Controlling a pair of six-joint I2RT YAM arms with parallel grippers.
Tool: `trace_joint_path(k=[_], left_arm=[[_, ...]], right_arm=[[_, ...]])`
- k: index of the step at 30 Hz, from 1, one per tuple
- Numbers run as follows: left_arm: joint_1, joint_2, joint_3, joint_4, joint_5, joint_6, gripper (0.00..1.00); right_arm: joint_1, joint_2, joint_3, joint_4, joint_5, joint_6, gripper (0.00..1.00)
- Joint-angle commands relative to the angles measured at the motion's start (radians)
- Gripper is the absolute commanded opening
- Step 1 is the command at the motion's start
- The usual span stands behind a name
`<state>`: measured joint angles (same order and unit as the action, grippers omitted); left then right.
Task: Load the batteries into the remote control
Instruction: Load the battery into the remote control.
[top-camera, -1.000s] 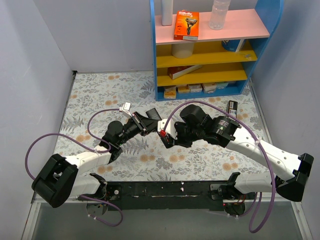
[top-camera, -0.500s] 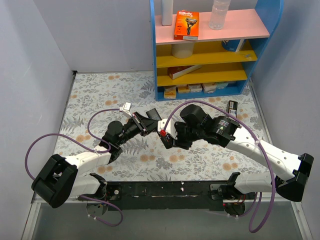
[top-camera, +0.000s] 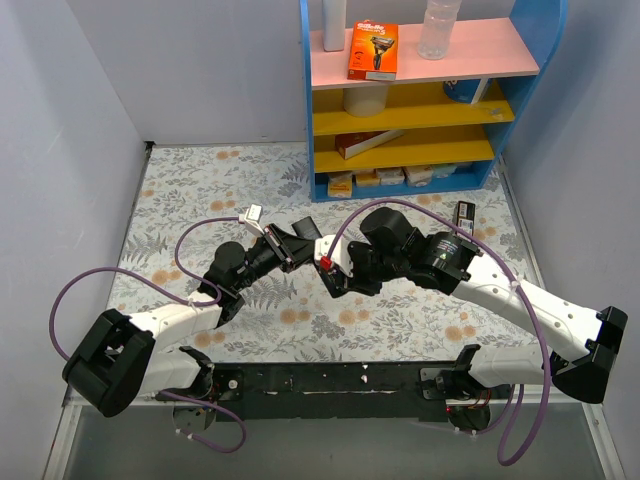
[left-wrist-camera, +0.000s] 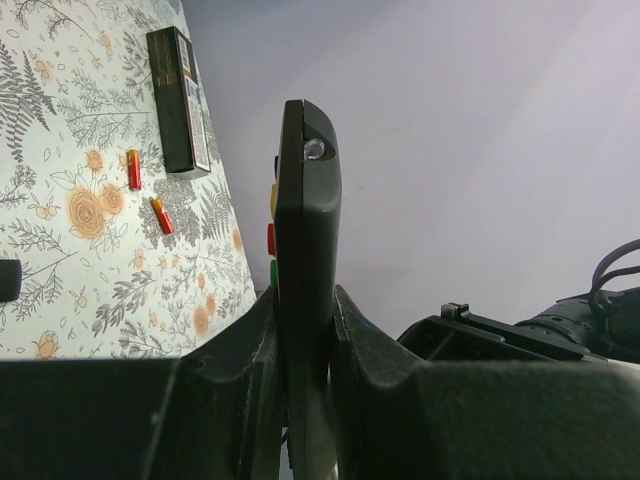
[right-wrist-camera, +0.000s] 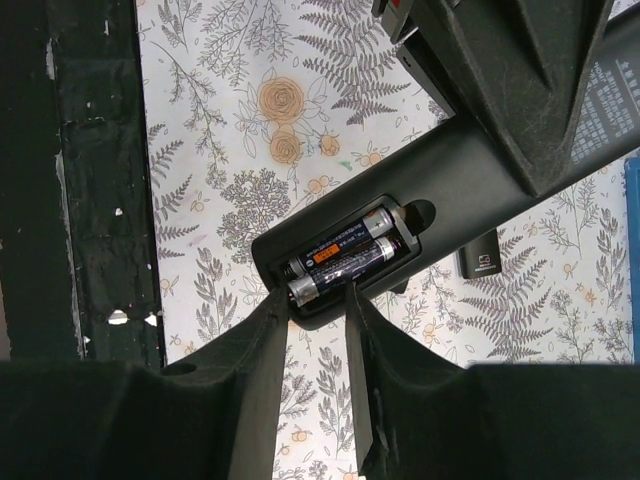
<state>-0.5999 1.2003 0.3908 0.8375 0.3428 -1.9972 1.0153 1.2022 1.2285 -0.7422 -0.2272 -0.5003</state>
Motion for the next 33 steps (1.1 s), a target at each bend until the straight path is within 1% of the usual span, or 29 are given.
trace_joint_path(k=[1, 3, 8, 9, 13, 14, 17, 20, 22, 23, 25, 26, 33], left_arm=[[-0.006, -0.033, 0.029, 0.017, 0.01, -0.086, 0.0], [-0.006, -0.033, 0.031, 0.015, 0.012, -0.086, 0.0], [-0.006, -0.031, 0.033, 0.02, 0.012, -0.086, 0.0], [-0.005, -0.033, 0.037, 0.02, 0.013, -0.087, 0.0], [-0.006, -0.034, 0.042, 0.023, 0.018, -0.087, 0.0], [-0.006, -0.034, 0.04, 0.022, 0.016, -0.087, 0.0], [-0.005, -0.034, 0.048, 0.023, 0.021, -0.089, 0.0], [-0.006, -0.033, 0.052, 0.026, 0.027, -0.091, 0.0], [-0.006, -0.03, 0.056, 0.032, 0.03, -0.092, 0.0], [-0.006, -0.03, 0.057, 0.032, 0.03, -0.092, 0.0], [-0.006, -0.028, 0.059, 0.037, 0.035, -0.094, 0.0], [-0.005, -0.028, 0.062, 0.037, 0.035, -0.094, 0.0], [-0.006, -0.03, 0.072, 0.029, 0.042, -0.086, 0.0]], right_arm=[[0.005, -0.012, 0.009, 0.046, 0.002, 0.009, 0.35], [0.005, -0.009, 0.006, 0.05, 0.005, 0.012, 0.29], [0.005, -0.006, -0.015, 0.069, 0.019, 0.019, 0.27], [0.005, -0.007, -0.02, 0.073, 0.02, 0.019, 0.23], [0.005, -0.01, -0.047, 0.095, 0.049, 0.019, 0.21], [0.006, -0.01, -0.052, 0.099, 0.057, 0.017, 0.18], [0.005, -0.012, -0.075, 0.116, 0.072, 0.005, 0.16], [0.006, -0.01, -0.095, 0.145, 0.084, 0.002, 0.11], [0.005, -0.007, -0.103, 0.167, 0.088, 0.002, 0.1], [0.005, -0.004, -0.106, 0.171, 0.088, 0.002, 0.06], [0.005, -0.001, -0.118, 0.196, 0.109, 0.002, 0.05], [0.003, 0.003, -0.122, 0.198, 0.118, 0.0, 0.02], [0.003, 0.022, -0.135, 0.222, 0.166, 0.009, 0.01]])
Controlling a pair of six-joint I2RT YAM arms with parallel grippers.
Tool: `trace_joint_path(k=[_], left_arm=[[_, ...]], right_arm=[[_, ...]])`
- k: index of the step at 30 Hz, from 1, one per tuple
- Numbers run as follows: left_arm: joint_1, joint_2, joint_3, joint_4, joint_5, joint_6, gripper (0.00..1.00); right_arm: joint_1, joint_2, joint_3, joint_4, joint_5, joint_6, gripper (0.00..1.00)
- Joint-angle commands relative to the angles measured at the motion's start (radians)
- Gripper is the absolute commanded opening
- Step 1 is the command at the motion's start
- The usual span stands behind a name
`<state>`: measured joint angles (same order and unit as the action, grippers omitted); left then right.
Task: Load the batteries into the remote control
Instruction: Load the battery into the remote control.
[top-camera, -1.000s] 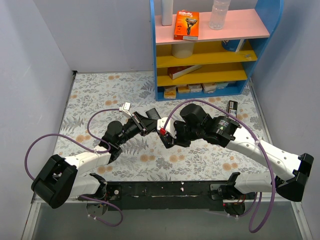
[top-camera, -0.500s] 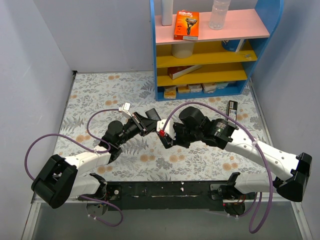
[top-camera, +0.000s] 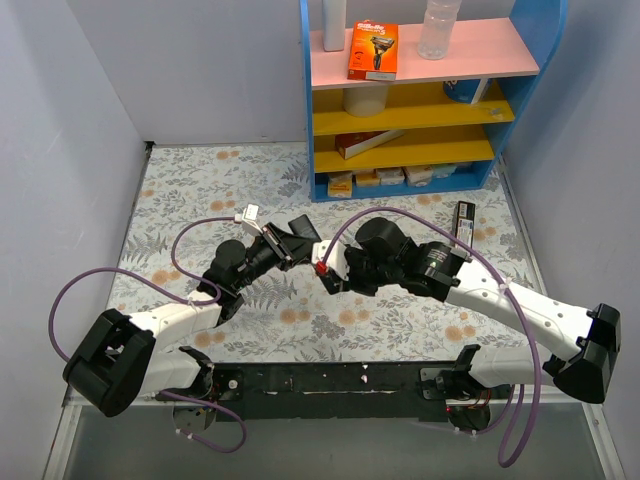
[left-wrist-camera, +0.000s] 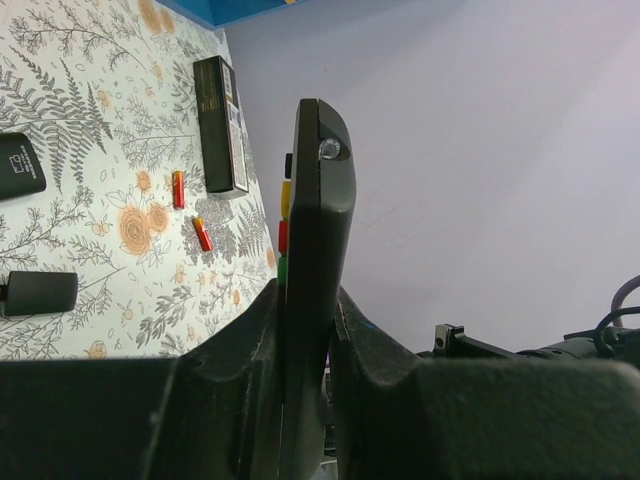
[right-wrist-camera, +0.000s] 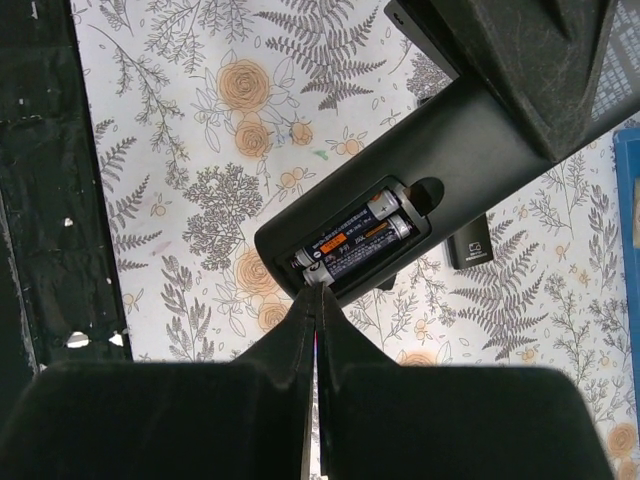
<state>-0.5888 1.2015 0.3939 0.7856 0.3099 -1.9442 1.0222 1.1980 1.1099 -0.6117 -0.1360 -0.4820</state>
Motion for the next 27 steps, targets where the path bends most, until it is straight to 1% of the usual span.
trace_joint_path(k=[1, 4, 6, 9, 16, 17, 21, 27], left_arm=[[-0.017, -0.033, 0.071, 0.081, 0.078, -0.137, 0.0], [-0.017, -0.036, 0.083, 0.069, 0.084, -0.118, 0.0], [-0.016, -0.037, 0.094, 0.054, 0.095, -0.09, 0.0], [-0.016, -0.04, 0.121, 0.024, 0.11, -0.043, 0.0], [-0.017, -0.057, 0.172, -0.058, 0.127, 0.076, 0.0], [-0.017, -0.06, 0.175, -0.066, 0.127, 0.088, 0.0], [-0.017, -0.072, 0.18, -0.083, 0.126, 0.119, 0.0], [-0.017, -0.099, 0.174, -0.092, 0.113, 0.146, 0.0]], right_arm=[[-0.004, 0.029, -0.016, 0.095, 0.085, -0.004, 0.01], [-0.004, 0.051, -0.002, 0.09, 0.131, 0.019, 0.01], [-0.004, 0.075, 0.024, 0.066, 0.188, 0.049, 0.01], [-0.008, 0.123, 0.063, 0.027, 0.194, 0.091, 0.02], [-0.008, 0.236, 0.166, -0.054, 0.144, 0.212, 0.04], [-0.008, 0.258, 0.175, -0.06, 0.11, 0.221, 0.05], [-0.008, 0.296, 0.199, -0.069, 0.069, 0.264, 0.07], [-0.017, 0.342, 0.243, -0.102, 0.049, 0.336, 0.14]])
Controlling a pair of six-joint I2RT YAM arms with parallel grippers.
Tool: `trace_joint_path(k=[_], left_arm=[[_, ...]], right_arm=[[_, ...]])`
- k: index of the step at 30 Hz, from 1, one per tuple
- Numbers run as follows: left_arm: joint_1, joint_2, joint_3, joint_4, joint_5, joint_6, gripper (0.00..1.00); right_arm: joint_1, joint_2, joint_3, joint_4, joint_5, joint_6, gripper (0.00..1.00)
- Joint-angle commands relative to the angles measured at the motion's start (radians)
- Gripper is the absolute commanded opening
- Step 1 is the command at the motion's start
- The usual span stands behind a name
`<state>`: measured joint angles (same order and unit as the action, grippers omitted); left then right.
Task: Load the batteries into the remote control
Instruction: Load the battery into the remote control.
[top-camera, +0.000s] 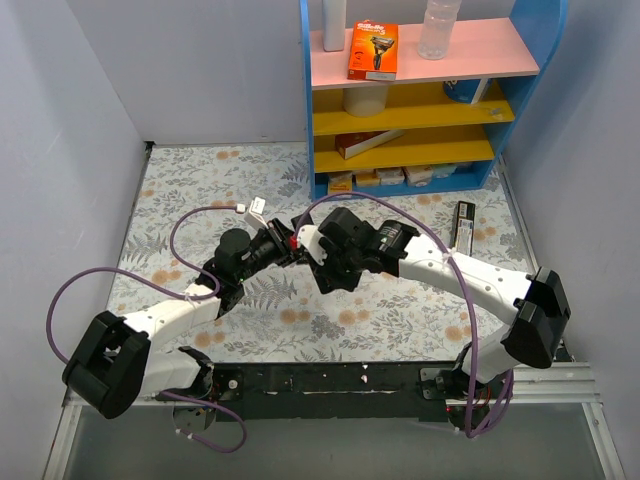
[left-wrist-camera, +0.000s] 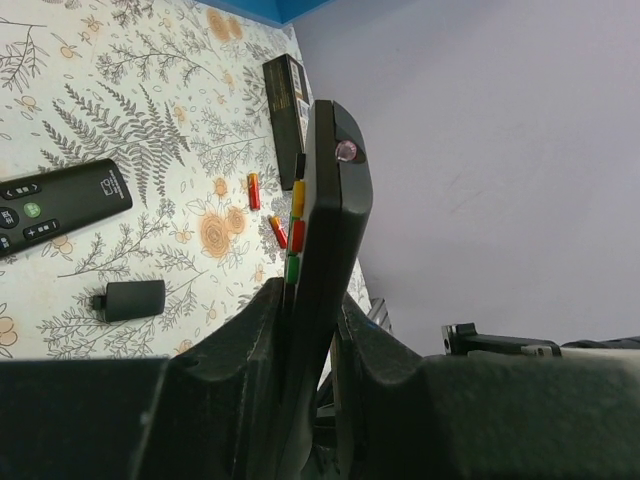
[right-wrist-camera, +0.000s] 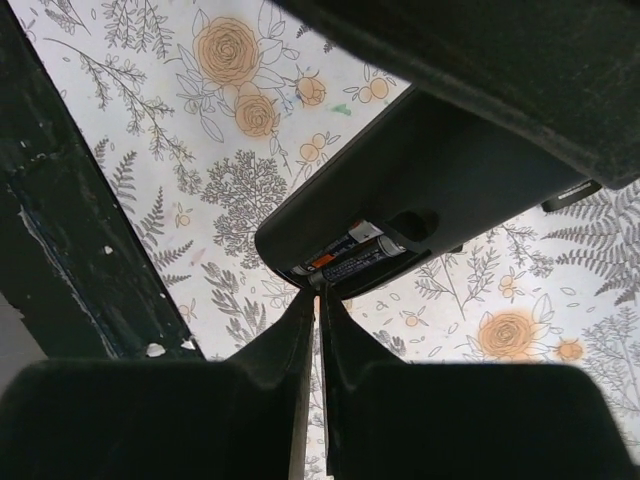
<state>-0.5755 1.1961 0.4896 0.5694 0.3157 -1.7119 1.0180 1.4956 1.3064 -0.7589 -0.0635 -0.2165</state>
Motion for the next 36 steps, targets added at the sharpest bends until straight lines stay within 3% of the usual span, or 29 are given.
trace_joint_path(k=[1, 11, 20, 29, 36], left_arm=[[-0.03, -0.095, 0.076, 0.132, 0.109, -0.084, 0.0], [-0.03, -0.118, 0.04, 0.196, 0.178, 0.024, 0.0], [-0.03, -0.118, 0.035, 0.245, 0.267, 0.061, 0.0], [-0.029, -0.15, 0.012, 0.163, 0.137, 0.029, 0.0], [-0.029, -0.153, 0.017, 0.096, -0.027, -0.08, 0.0]], right_arm=[[-0.021, 0.048, 0.051, 0.047, -0.028, 0.086, 0.15], [-0.131, 0.017, 0.007, 0.157, -0.189, 0.272, 0.21], [-0.225, -0.008, -0.055, 0.289, -0.279, 0.414, 0.07], [-0.248, -0.006, -0.102, 0.283, -0.219, 0.459, 0.02], [-0.228, -0.092, -0.211, 0.388, -0.136, 0.413, 0.01]])
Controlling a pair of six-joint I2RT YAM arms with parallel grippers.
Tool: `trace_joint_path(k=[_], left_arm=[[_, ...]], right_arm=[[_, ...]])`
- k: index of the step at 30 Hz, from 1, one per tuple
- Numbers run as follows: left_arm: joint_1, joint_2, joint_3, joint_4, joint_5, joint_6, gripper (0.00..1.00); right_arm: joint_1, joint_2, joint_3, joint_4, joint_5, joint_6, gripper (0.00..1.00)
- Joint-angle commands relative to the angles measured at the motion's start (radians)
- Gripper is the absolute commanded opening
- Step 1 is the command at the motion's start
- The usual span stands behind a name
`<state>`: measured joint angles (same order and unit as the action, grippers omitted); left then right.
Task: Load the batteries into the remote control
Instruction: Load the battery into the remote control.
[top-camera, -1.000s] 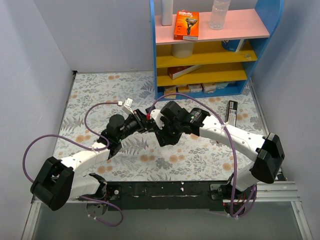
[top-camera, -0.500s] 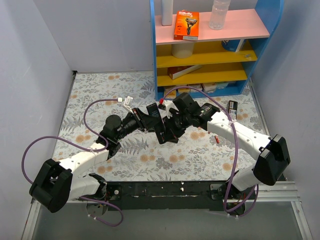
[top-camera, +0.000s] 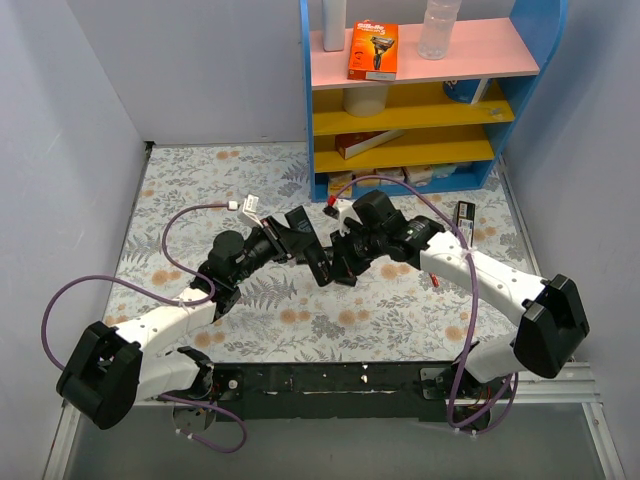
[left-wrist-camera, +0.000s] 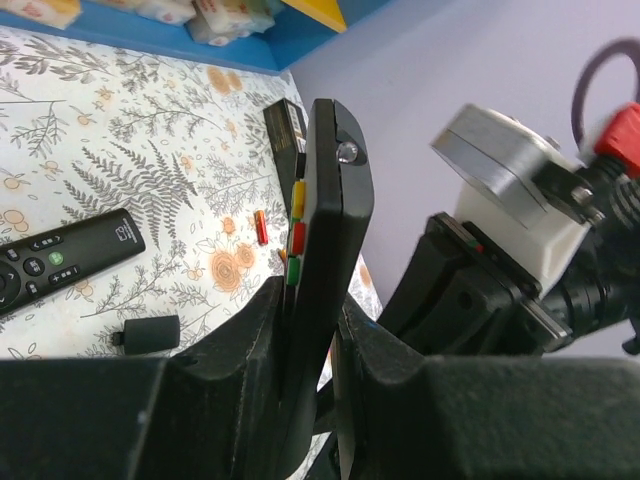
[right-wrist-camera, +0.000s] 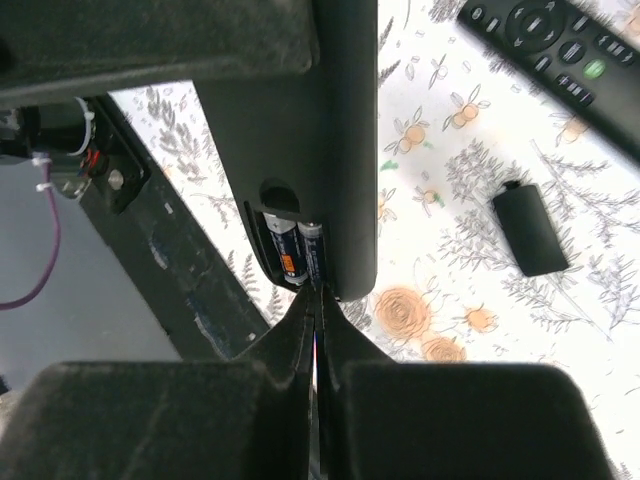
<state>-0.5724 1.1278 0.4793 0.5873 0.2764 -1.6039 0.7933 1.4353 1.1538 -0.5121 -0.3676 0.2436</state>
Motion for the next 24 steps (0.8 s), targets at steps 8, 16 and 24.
trace_joint_path(k=[8, 16, 24], left_arm=[[-0.032, -0.086, 0.048, -0.064, -0.098, -0.18, 0.0], [-0.034, -0.072, 0.036, -0.086, -0.143, -0.169, 0.0], [-0.032, -0.077, 0.022, -0.112, -0.181, -0.14, 0.0]], right_arm=[[0.017, -0.154, -0.129, 0.219, 0.22, -0.131, 0.04], [0.017, -0.252, -0.131, 0.207, 0.219, -0.144, 0.2], [0.004, -0.303, -0.106, 0.172, 0.256, -0.145, 0.39]])
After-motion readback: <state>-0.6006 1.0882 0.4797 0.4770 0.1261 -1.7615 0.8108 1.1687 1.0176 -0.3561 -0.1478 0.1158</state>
